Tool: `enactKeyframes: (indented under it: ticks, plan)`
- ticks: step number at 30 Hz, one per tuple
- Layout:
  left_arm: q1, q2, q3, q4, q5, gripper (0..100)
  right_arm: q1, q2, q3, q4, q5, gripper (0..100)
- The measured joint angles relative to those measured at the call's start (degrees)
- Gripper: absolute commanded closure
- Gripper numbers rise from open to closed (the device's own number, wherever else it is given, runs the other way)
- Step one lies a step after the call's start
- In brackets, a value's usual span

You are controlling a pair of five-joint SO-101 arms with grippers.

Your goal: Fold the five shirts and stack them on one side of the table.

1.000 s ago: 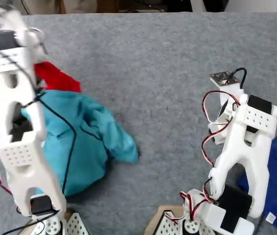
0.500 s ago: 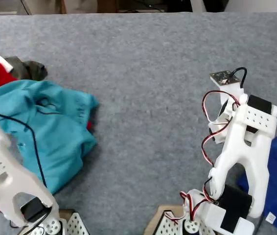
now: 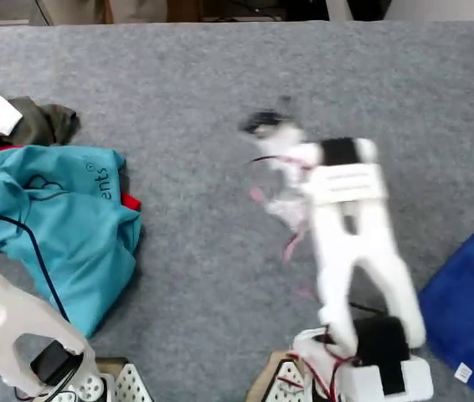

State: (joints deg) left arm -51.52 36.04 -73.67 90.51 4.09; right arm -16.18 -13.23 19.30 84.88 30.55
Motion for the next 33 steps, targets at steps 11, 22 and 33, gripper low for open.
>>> enactKeyframes:
  ticks: [11,22,33]
  plan:
    - [1.49,3.69,0.09,9.23,0.0,98,-29.54,14.59,-19.6,-4.31,-5.8,65.6]
    - [1.58,7.03,0.09,9.41,0.0,98,-39.65,42.9,-48.0,-2.11,-11.87,65.6]
    - [1.58,7.82,0.09,9.41,0.0,98,-41.23,63.21,-69.01,1.58,-12.04,65.8]
